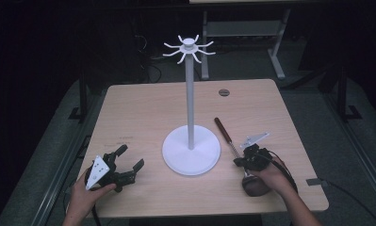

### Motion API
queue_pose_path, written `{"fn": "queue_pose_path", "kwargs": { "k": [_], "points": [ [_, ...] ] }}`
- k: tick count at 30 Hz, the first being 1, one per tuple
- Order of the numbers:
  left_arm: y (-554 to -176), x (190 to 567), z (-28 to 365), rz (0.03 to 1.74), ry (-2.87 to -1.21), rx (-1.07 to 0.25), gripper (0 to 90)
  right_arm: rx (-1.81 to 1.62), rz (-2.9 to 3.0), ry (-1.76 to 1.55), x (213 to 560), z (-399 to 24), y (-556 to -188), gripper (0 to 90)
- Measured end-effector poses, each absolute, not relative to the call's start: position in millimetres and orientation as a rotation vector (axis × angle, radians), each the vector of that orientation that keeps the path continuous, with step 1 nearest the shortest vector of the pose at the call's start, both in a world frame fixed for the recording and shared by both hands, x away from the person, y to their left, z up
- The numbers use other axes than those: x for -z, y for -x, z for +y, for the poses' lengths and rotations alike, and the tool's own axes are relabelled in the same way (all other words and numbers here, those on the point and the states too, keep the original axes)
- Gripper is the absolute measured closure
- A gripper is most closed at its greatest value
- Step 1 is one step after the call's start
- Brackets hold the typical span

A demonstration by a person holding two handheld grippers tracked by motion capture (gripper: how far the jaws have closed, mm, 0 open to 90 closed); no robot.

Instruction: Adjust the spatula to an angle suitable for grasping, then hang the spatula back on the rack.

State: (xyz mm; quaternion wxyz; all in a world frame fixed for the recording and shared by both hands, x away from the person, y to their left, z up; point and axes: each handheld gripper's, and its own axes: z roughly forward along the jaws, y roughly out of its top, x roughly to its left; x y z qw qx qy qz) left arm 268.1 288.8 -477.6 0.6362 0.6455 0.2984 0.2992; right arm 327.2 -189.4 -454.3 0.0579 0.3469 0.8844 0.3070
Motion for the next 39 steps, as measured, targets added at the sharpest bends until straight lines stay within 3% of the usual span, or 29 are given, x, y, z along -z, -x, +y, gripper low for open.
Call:
{"fn": "queue_pose_path", "kwargs": {
  "k": [29,39],
  "points": [
    [-268.2,477.5,288.6,0.679,-1.476,-0.685,12.9,-0.898,2.523,-1.252,453.6,-253.9,-348.1,89.7],
    [-268.2,477.5,288.6,0.679,-1.475,-0.686,12.9,-0.970,2.509,-1.242,443.5,-255.5,-348.4,86.9]
  ]
}}
